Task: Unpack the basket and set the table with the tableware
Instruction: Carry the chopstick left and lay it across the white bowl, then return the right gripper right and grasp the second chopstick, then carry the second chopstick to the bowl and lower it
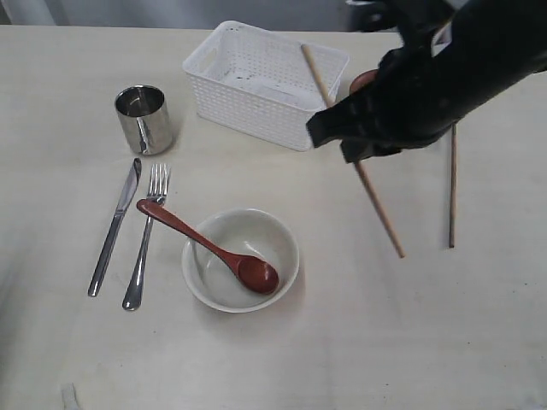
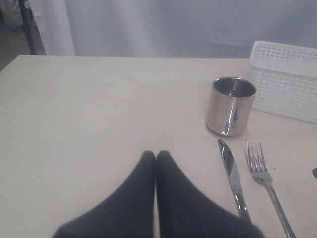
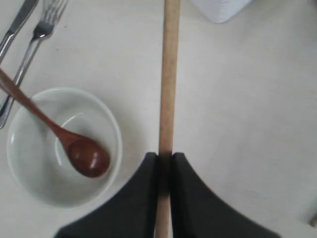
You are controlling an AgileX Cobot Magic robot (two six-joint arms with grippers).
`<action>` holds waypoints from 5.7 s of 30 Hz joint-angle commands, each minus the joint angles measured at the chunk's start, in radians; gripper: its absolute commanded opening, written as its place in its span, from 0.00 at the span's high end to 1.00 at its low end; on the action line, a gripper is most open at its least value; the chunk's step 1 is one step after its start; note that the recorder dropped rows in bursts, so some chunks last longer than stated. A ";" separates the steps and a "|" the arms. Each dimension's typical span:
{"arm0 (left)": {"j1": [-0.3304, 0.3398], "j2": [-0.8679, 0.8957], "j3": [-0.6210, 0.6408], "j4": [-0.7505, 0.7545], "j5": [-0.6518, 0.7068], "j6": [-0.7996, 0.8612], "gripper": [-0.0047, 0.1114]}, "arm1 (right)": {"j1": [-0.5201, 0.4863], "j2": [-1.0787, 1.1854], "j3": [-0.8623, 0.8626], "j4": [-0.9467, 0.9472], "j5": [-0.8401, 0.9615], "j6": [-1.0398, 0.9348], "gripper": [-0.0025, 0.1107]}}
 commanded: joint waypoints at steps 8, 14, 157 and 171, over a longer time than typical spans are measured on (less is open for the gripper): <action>0.003 -0.004 0.004 0.008 -0.009 0.004 0.96 | 0.206 0.176 0.000 0.110 -0.061 0.029 0.98; 0.003 -0.004 0.004 0.008 -0.009 0.004 0.96 | 0.299 0.212 0.002 0.122 -0.088 0.110 0.98; 0.003 -0.004 0.004 0.008 -0.009 0.004 0.96 | 0.154 0.109 0.093 0.067 -0.086 0.062 0.98; 0.003 -0.004 0.004 0.008 -0.009 0.004 0.96 | 0.241 0.202 0.081 0.186 -0.135 0.055 0.98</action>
